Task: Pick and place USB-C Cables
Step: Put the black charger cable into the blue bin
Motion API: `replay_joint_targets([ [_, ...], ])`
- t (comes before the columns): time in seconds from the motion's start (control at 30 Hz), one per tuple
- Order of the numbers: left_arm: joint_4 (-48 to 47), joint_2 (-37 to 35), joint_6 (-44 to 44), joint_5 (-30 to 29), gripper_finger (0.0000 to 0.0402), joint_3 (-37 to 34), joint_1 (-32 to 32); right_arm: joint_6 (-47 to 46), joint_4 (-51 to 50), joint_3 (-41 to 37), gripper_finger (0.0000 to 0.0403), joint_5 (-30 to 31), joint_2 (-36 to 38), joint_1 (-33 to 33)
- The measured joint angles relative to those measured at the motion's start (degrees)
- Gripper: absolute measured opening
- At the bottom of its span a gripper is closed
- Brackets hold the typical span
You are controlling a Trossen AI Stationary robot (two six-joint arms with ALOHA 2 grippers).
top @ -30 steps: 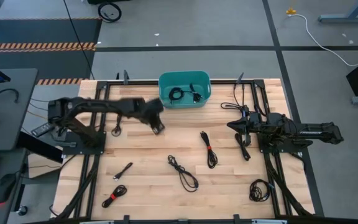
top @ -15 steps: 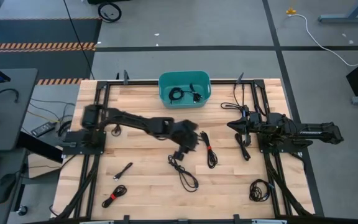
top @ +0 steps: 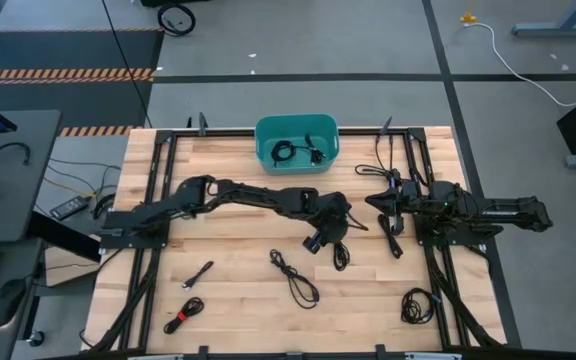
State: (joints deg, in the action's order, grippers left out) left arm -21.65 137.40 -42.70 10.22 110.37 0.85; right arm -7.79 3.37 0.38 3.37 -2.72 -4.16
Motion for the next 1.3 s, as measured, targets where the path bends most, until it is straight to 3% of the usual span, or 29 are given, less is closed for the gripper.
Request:
replay_joint_targets([
  [0.53, -5.1, 3.1, 4.4, 1.4, 0.0194, 0.9, 2.9, 0.0, 0.0, 0.0, 0.0030, 0.0, 0.0, 0.0],
  [0.67, -6.0, 3.1, 6.6, 1.5, 0.0149, 0.9, 2.9, 0.0, 0.0, 0.0, 0.0030, 0.0, 0.0, 0.0],
  [0.9, -7.6, 2.8, 16.0, 1.8, 0.0028, 0.8, 2.4, 0.0, 0.0, 0.0, 0.0030, 0.0, 0.0, 0.0],
  [1.03, -14.3, 0.5, 23.8, 1.0, 0.0026, 0.6, 3.1, 0.0, 0.0, 0.0, 0.0030, 0.0, 0.0, 0.0],
  [1.3, -26.1, -8.1, 29.2, -0.6, 0.0026, 0.6, 3.2, 0.0, 1.3, 0.0, 0.0030, -0.1, -0.1, 0.0],
])
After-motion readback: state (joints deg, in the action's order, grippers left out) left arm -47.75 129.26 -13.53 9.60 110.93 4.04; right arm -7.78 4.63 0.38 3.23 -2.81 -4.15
